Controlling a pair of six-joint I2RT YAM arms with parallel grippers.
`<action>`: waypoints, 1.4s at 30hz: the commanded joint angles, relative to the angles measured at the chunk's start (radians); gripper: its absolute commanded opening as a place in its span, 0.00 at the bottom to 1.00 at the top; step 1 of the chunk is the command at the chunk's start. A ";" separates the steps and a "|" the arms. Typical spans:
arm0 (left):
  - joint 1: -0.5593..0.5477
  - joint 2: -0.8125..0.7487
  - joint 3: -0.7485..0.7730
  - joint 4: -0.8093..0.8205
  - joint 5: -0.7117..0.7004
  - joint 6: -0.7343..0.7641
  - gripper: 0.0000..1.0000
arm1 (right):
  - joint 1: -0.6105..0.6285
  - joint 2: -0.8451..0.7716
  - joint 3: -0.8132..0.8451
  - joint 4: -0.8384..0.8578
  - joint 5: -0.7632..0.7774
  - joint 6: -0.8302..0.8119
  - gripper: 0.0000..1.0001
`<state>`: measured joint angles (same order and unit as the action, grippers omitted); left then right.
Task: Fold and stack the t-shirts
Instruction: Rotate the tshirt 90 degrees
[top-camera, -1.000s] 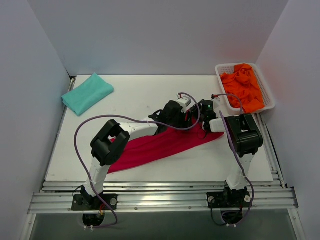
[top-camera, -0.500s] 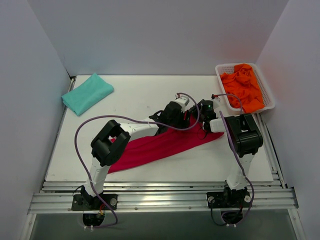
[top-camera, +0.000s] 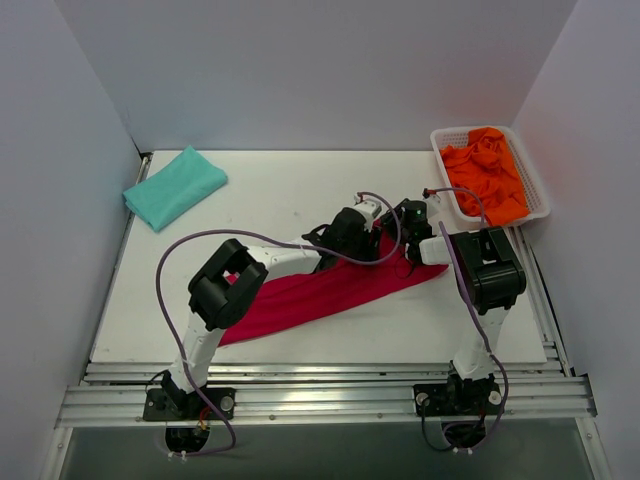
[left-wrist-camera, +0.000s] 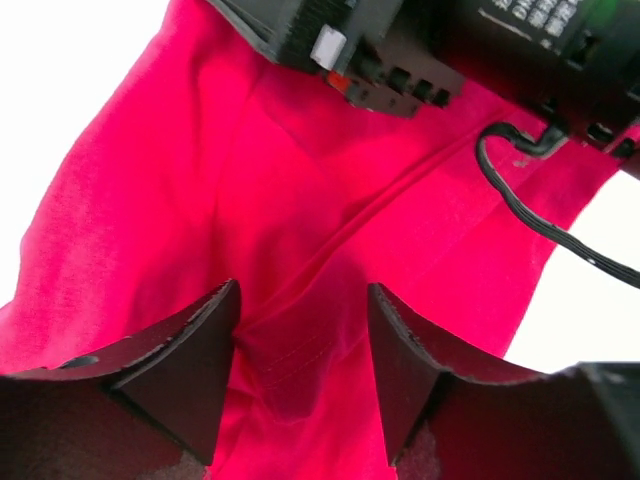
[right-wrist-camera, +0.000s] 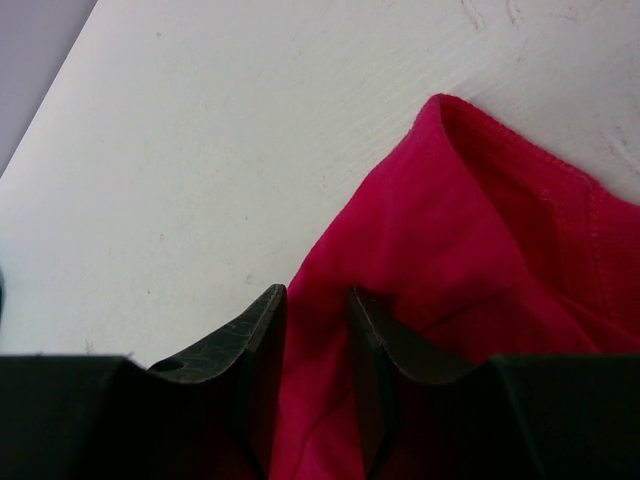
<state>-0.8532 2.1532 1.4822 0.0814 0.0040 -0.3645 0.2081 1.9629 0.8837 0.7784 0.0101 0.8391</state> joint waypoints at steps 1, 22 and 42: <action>-0.014 0.000 0.059 0.008 0.033 -0.008 0.61 | -0.015 0.050 -0.038 -0.165 0.021 -0.028 0.28; -0.181 -0.094 -0.043 -0.018 0.132 0.082 0.24 | -0.015 0.056 -0.032 -0.172 0.021 -0.032 0.27; -0.262 -0.575 -0.411 0.021 -0.332 0.014 0.96 | -0.006 0.094 0.060 -0.243 0.016 -0.032 0.27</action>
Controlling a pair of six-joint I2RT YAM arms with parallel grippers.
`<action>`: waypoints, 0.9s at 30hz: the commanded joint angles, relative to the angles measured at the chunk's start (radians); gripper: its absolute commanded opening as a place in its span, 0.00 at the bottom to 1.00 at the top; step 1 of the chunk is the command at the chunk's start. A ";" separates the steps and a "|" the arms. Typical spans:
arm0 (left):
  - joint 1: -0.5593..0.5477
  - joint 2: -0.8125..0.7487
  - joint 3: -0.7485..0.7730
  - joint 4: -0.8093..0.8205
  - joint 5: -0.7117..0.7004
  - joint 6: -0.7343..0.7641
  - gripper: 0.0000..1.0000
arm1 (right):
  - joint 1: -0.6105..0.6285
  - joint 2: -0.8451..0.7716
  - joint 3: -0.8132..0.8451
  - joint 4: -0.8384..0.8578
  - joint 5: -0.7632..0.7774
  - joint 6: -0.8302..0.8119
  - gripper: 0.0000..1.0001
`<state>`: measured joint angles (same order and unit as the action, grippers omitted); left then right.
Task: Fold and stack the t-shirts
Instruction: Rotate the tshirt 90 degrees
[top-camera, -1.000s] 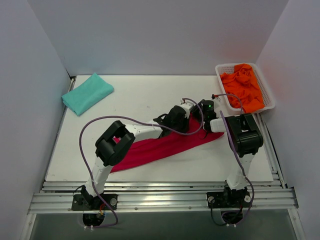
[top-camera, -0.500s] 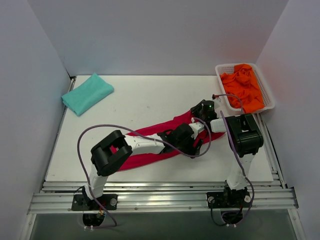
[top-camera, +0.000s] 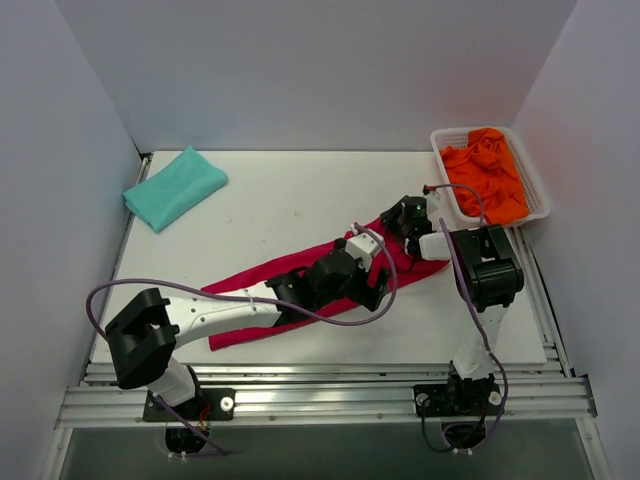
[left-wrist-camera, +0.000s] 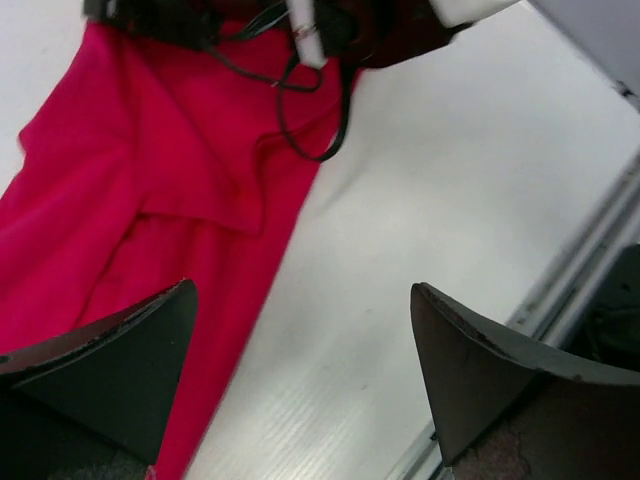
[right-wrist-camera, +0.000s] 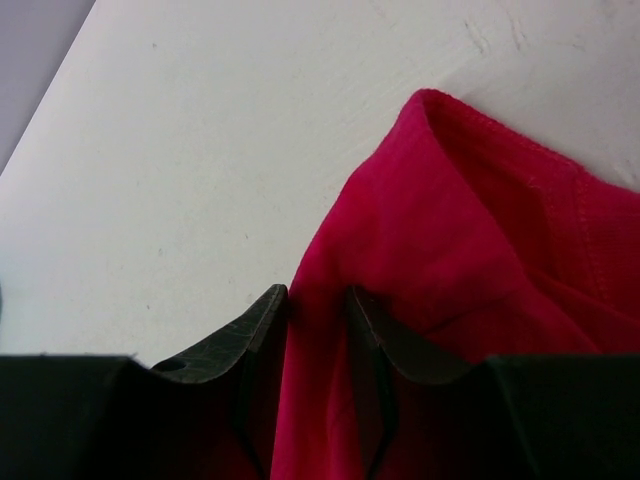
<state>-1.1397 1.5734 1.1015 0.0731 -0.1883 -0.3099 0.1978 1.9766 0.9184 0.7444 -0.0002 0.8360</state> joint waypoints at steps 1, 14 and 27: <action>0.038 0.007 -0.034 0.021 -0.146 -0.058 0.96 | 0.008 0.094 0.045 -0.220 0.022 -0.031 0.27; 0.205 -0.185 -0.206 0.065 -0.178 -0.140 0.95 | 0.115 0.517 0.829 -0.502 -0.012 -0.020 0.24; 0.293 -0.360 -0.327 0.106 -0.180 -0.149 0.95 | 0.230 0.570 1.172 -0.110 -0.340 -0.265 0.80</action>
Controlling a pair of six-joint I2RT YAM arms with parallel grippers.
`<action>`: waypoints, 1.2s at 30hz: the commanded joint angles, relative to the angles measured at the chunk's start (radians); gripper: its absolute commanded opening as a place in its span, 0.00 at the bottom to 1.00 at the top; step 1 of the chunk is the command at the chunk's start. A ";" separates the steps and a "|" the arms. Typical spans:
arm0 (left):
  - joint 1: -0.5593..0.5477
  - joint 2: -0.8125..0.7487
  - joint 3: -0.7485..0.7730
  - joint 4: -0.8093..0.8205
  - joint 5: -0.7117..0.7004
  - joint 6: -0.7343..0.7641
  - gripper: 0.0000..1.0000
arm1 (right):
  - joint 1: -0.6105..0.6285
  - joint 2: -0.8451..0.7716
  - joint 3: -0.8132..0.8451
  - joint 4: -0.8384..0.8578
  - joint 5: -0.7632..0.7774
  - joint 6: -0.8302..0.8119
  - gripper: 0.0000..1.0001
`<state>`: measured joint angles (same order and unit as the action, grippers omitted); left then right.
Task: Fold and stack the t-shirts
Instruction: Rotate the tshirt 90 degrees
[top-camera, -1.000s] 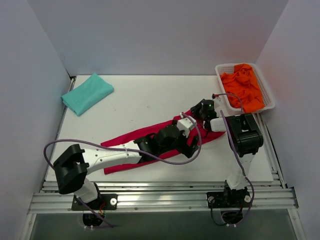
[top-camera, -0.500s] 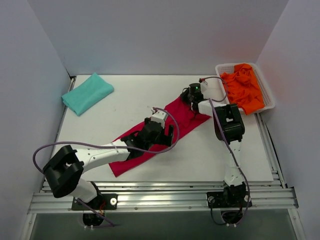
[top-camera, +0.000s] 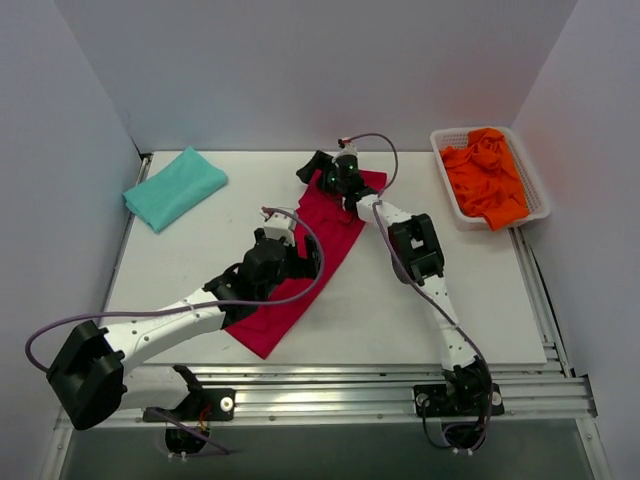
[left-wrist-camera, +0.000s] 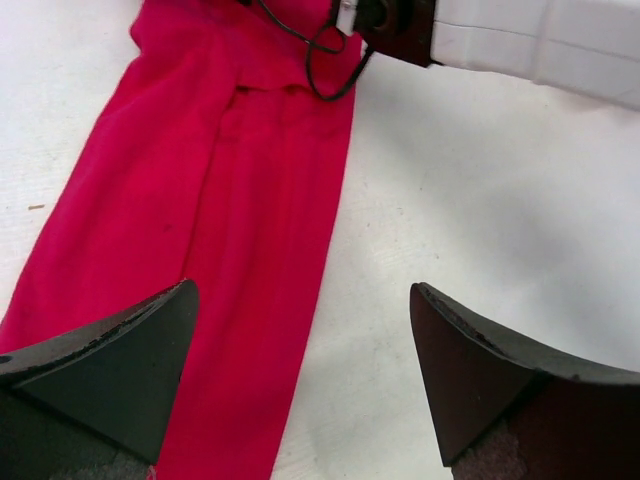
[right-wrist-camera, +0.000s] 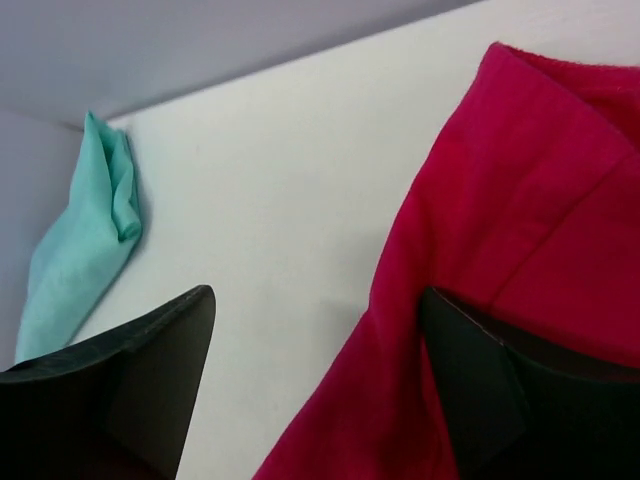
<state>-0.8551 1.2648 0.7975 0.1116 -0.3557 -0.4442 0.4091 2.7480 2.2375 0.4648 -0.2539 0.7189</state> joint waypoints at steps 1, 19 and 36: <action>0.008 -0.056 -0.040 0.077 -0.023 -0.014 0.95 | 0.025 -0.329 -0.230 0.237 -0.041 -0.204 0.80; 0.059 -0.027 0.066 0.076 -0.141 0.056 0.97 | 0.229 -1.401 -1.341 0.026 0.777 -0.184 0.82; 0.131 -0.119 -0.020 -0.044 -0.155 -0.064 0.97 | 0.623 -1.193 -1.509 -0.181 0.785 0.295 0.79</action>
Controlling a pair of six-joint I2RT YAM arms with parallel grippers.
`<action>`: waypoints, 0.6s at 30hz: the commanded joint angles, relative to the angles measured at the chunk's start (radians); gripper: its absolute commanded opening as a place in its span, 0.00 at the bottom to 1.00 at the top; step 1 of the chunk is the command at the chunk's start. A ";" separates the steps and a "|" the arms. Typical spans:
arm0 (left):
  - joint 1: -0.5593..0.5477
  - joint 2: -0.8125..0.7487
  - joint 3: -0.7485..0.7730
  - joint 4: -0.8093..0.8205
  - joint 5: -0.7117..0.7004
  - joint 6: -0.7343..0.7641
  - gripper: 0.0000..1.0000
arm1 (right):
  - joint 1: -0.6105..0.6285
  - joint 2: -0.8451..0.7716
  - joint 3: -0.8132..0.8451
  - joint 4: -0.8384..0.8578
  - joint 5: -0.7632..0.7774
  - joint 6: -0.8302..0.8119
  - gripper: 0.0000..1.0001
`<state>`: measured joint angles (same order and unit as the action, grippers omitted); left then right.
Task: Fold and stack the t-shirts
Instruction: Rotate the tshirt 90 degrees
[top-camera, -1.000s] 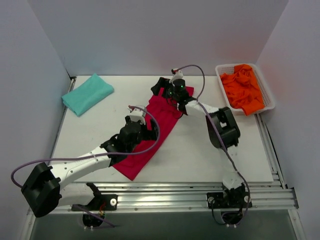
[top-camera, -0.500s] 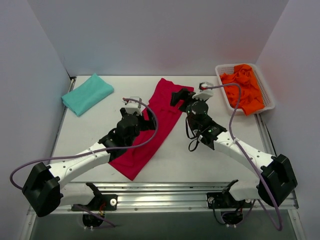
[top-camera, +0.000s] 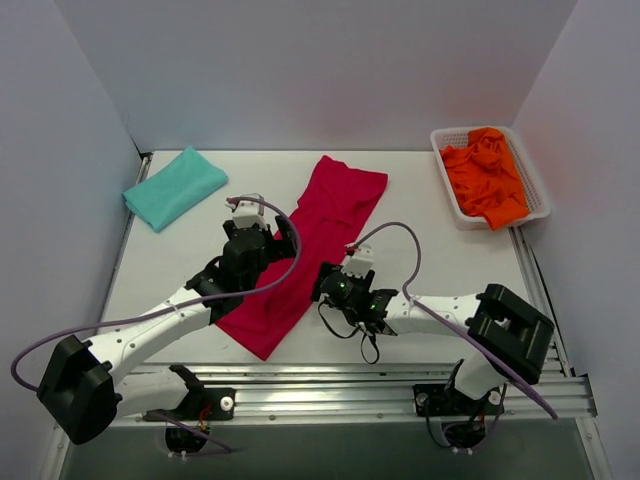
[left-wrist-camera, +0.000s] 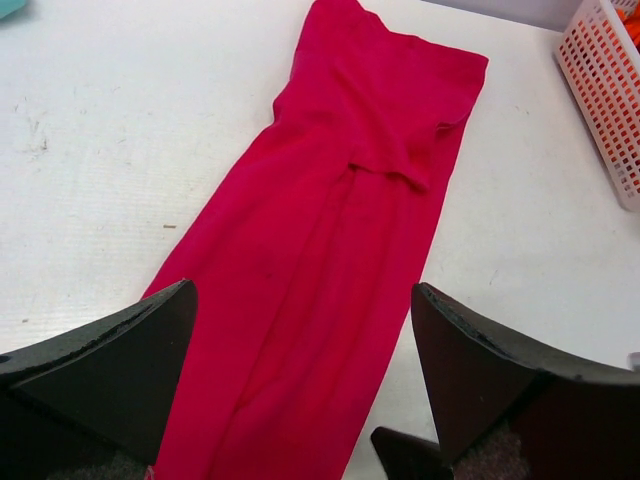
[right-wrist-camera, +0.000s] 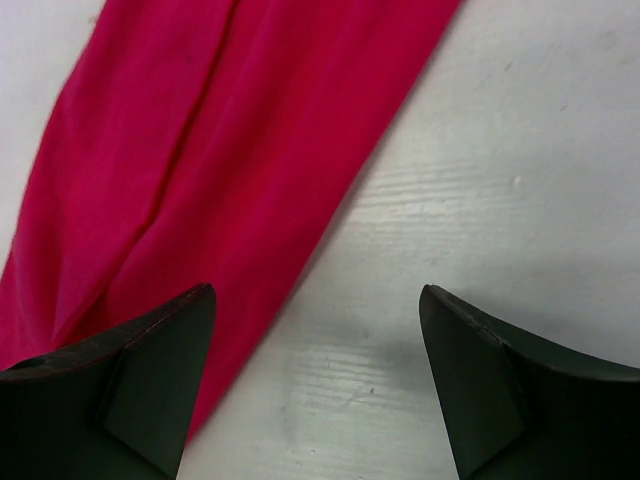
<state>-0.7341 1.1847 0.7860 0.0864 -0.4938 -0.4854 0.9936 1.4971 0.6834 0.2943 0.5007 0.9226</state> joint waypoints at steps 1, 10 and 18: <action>0.012 -0.043 -0.011 -0.023 -0.019 -0.022 0.97 | 0.049 0.074 0.050 -0.006 0.022 0.097 0.79; 0.036 -0.079 -0.045 -0.027 -0.017 -0.035 0.97 | 0.100 0.255 0.114 0.068 -0.063 0.124 0.78; 0.055 -0.080 -0.057 -0.031 -0.012 -0.035 0.97 | 0.094 0.377 0.188 0.097 -0.116 0.093 0.54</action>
<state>-0.6903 1.1278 0.7265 0.0479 -0.4984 -0.5156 1.0874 1.8198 0.8669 0.4423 0.4362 1.0035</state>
